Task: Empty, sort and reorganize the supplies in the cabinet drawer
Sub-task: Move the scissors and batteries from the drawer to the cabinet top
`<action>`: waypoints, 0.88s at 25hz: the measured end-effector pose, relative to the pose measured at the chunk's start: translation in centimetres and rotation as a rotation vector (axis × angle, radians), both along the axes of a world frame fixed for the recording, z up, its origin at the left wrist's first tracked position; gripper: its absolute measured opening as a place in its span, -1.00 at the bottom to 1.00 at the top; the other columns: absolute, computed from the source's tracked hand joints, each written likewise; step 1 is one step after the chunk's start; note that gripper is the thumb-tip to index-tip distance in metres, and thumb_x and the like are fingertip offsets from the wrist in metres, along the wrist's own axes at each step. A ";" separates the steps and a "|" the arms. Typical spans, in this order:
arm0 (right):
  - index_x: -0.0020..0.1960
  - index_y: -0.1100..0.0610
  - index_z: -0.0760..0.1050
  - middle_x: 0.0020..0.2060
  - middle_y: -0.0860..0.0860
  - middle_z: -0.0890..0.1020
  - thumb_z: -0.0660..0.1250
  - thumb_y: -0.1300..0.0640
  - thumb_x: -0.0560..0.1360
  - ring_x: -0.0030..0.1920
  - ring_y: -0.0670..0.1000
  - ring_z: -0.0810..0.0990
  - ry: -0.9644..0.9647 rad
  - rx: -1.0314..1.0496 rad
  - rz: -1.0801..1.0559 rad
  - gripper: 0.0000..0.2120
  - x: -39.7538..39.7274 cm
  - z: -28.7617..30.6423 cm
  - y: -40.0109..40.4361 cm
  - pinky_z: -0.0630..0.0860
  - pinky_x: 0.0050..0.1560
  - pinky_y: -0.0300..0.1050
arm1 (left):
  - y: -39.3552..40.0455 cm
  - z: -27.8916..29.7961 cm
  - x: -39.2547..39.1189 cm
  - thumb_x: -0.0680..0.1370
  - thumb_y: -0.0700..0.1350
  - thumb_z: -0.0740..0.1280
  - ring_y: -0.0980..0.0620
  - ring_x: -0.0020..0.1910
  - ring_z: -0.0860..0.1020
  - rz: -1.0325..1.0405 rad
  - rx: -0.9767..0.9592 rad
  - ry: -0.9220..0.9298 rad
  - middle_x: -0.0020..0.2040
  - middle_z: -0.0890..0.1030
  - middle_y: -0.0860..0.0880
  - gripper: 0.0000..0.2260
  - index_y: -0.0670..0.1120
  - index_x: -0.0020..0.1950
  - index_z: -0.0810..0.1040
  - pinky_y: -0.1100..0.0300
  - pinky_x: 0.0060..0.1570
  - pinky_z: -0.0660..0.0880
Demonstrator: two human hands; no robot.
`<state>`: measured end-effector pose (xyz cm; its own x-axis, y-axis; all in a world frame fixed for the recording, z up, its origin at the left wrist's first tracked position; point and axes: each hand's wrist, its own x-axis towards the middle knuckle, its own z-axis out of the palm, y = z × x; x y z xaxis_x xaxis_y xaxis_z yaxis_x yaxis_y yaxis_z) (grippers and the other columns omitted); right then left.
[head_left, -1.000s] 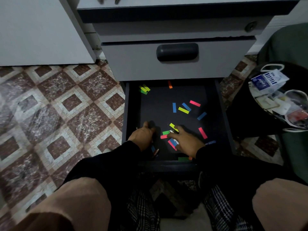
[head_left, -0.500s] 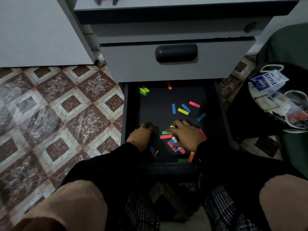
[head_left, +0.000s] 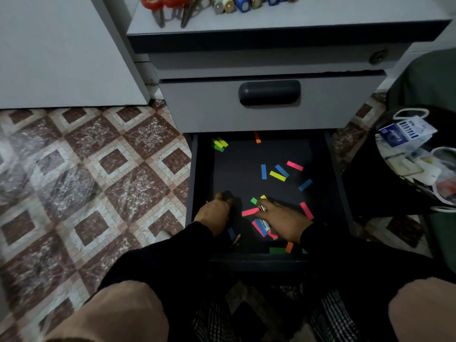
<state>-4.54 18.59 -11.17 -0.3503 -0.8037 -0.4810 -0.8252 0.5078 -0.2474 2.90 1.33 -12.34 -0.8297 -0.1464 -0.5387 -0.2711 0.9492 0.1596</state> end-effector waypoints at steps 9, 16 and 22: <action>0.38 0.08 0.35 0.31 0.00 0.34 0.26 0.31 0.52 0.24 0.00 0.44 -0.036 -0.021 -0.102 -0.55 0.6 -0.2 0.0 0.41 0.27 -0.19 | 0.3 0.5 -0.1 0.61 -0.22 0.14 -0.23 0.21 0.49 -0.026 -0.003 -0.042 0.36 0.27 -0.22 -0.63 -0.09 0.42 0.29 -0.03 0.20 0.44; 0.37 0.07 0.37 0.30 0.00 0.35 0.30 0.31 0.49 0.22 0.03 0.46 -0.016 -0.020 -0.052 -0.53 1.4 2.5 0.1 0.43 0.22 -0.17 | 0.7 3.4 0.2 0.57 -0.18 0.21 -0.26 0.18 0.49 -0.066 0.006 -0.039 0.29 0.29 -0.16 -0.62 -0.10 0.40 0.30 -0.01 0.17 0.48; 0.33 0.09 0.41 0.25 0.01 0.37 0.25 0.29 0.52 0.20 0.06 0.48 0.092 -0.097 -0.084 -0.61 1.4 9.3 0.9 0.43 0.21 -0.12 | 1.0 10.6 1.1 0.56 -0.18 0.23 -0.21 0.06 0.56 0.032 -0.008 0.187 0.27 0.32 -0.16 -0.69 -0.12 0.31 0.39 0.09 0.05 0.47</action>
<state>-3.18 19.46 -1.90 -0.4567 -0.8110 -0.3657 -0.8024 0.5530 -0.2242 3.99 2.33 -1.77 -0.9101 -0.1783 -0.3741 -0.2678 0.9420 0.2024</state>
